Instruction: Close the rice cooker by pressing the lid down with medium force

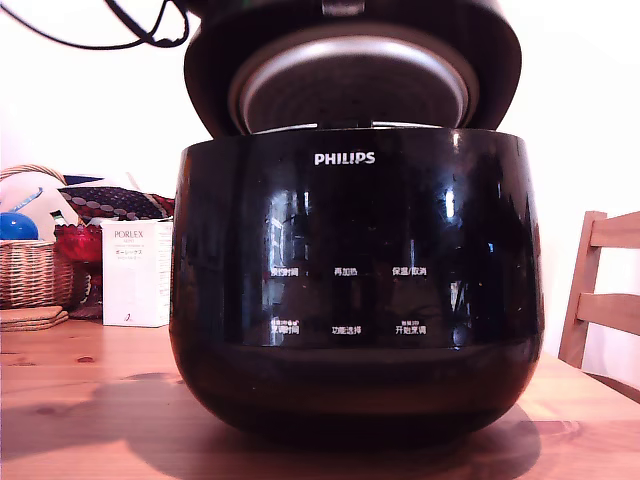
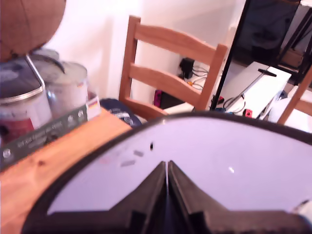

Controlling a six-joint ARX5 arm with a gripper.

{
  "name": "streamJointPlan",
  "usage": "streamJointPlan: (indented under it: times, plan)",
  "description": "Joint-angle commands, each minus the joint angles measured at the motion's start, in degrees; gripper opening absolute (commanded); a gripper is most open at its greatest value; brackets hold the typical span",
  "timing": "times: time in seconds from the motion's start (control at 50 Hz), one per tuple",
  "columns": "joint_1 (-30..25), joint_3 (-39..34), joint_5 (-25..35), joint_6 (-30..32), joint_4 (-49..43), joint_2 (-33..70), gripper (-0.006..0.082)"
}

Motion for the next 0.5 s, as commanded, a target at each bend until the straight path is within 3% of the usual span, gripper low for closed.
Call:
streamJointPlan:
  times: [0.0, 0.48]
  plan:
    - [-0.4, -3.0, -0.1, -0.4, 0.8, -0.5, -0.002]
    - [-2.3, -10.1, -1.6, -2.6, 5.6, -4.3, -0.0019]
